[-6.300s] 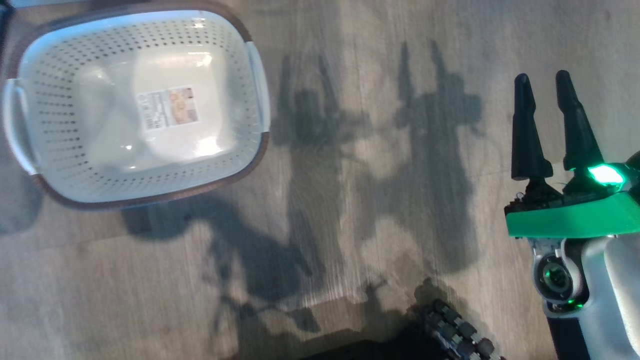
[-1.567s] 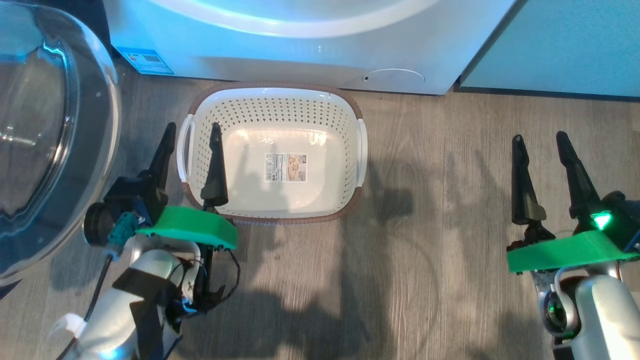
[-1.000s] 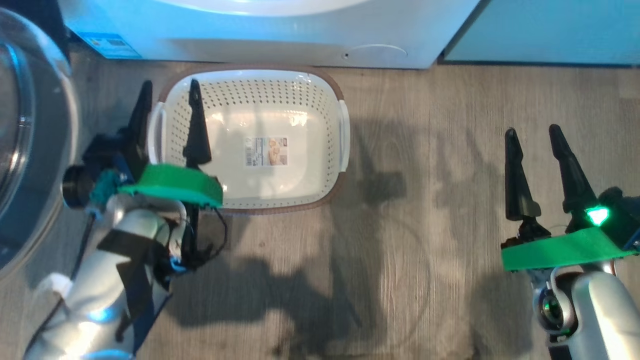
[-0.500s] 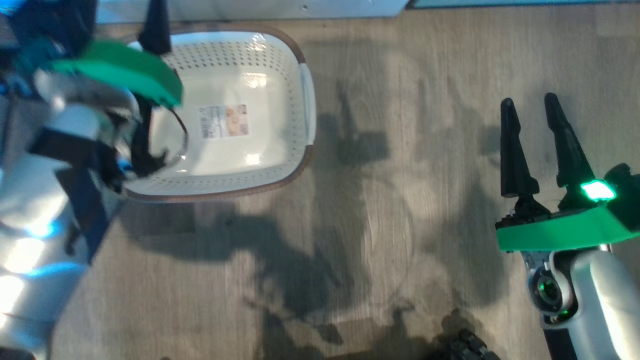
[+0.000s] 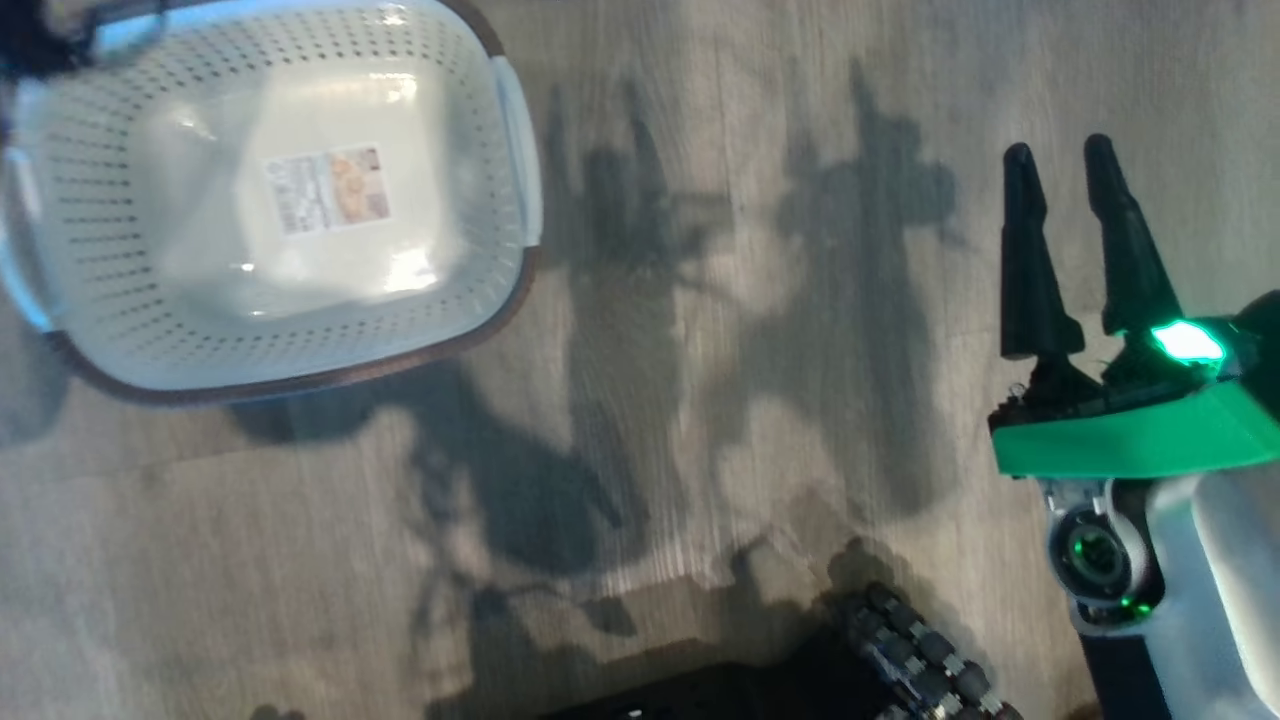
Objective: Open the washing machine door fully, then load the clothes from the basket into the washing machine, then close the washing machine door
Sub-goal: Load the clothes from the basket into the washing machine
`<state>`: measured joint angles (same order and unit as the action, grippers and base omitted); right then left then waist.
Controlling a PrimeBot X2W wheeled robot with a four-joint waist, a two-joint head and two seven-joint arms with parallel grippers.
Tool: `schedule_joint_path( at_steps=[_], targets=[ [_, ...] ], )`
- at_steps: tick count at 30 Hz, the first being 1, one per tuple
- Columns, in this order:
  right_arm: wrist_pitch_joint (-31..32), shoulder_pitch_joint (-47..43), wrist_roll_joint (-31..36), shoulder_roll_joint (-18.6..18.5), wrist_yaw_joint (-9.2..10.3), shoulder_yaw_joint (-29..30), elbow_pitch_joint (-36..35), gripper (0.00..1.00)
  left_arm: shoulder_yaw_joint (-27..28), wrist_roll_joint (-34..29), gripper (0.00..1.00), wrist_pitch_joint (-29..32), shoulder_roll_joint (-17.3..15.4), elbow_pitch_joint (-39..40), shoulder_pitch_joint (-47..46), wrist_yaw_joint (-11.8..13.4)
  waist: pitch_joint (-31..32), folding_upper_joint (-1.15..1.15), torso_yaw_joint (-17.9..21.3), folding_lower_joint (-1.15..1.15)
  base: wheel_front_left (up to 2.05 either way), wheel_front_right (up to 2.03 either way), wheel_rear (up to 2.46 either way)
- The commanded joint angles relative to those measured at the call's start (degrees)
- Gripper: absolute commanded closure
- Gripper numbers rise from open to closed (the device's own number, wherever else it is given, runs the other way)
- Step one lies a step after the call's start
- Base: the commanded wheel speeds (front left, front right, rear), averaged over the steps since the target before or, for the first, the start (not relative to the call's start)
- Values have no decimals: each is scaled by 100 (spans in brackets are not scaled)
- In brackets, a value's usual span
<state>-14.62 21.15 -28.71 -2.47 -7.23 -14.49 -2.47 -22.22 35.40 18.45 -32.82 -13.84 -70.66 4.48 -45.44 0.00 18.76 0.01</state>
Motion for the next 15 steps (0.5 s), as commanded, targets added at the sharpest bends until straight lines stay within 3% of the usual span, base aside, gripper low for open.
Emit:
schedule_joint_path(
  at_steps=[1, 15],
  targets=[
    [-38, 13, -62, -41, -25, -106, -210, 0, 166, -57, 0, 100, -327, 125, -216, -41, -127, 0, 135, -1, 0, 0, 0],
    [-38, 88, -591, -41, -25, -369, -444, 0, 132, -65, 0, 1523, -832, -411, -1439, -33, -527, 0, 703, -1, 0, 0, 0]
  ],
)
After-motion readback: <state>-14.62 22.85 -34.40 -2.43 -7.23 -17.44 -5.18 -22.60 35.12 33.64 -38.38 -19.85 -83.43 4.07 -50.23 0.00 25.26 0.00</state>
